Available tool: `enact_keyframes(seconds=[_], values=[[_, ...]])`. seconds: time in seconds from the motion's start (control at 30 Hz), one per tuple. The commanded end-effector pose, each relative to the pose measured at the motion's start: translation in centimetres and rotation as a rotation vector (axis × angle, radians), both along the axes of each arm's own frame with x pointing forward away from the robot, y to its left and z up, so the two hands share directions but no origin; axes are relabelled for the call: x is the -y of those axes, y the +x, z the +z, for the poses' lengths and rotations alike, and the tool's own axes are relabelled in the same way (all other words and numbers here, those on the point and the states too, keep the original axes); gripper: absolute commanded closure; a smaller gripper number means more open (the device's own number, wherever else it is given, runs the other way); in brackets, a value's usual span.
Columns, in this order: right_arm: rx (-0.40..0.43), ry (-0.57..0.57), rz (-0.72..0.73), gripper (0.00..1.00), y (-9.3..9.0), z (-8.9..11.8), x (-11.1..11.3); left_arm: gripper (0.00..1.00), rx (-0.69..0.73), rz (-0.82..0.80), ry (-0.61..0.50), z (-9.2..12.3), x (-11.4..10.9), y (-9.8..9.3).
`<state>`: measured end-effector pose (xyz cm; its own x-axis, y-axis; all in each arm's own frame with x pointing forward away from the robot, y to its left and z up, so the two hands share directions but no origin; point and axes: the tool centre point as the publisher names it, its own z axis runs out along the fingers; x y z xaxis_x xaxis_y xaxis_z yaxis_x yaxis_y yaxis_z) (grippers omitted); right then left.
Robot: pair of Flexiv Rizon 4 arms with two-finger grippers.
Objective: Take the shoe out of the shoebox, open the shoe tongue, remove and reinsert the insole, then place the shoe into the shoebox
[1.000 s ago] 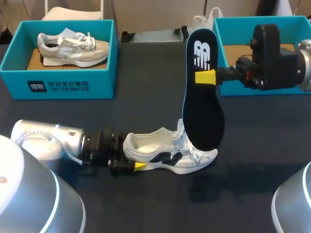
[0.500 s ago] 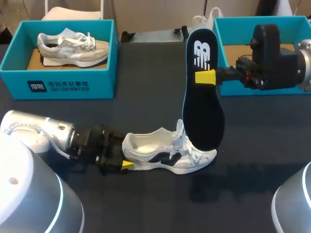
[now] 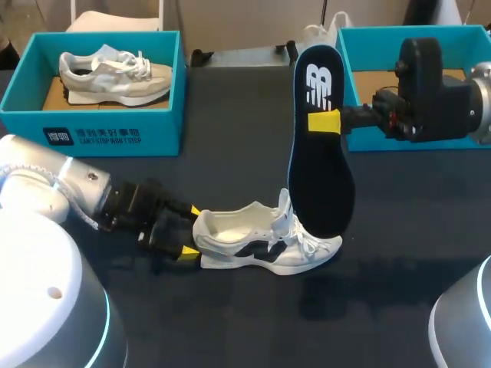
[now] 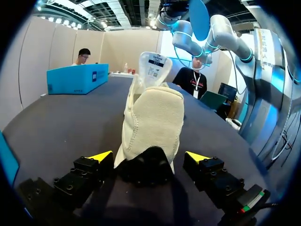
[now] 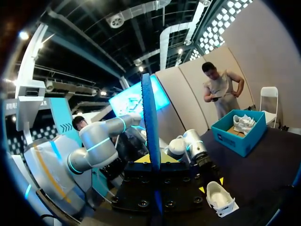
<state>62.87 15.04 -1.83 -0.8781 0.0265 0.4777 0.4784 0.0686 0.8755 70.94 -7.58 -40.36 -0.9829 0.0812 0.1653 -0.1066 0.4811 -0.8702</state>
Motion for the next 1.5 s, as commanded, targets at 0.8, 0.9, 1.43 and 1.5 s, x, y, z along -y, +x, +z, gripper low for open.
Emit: enact_keyframes(seconds=[0.8,0.9,1.43,1.5], values=[[0.000,0.000,0.000,1.00,0.1,0.0,-0.3,0.00,0.098,0.077,0.601,4.8,-0.6,1.2],[0.000,0.000,0.000,1.00,0.1,0.0,-0.3,0.00,0.085,0.059,0.641,5.8,-0.3,1.3],[0.000,0.000,0.000,1.00,0.1,0.0,-0.3,0.00,0.142,0.059,0.954,6.9,2.3,1.0],[0.000,0.000,0.000,1.00,0.1,0.0,-0.3,0.00,0.146,0.053,0.960,6.9,2.3,1.0]])
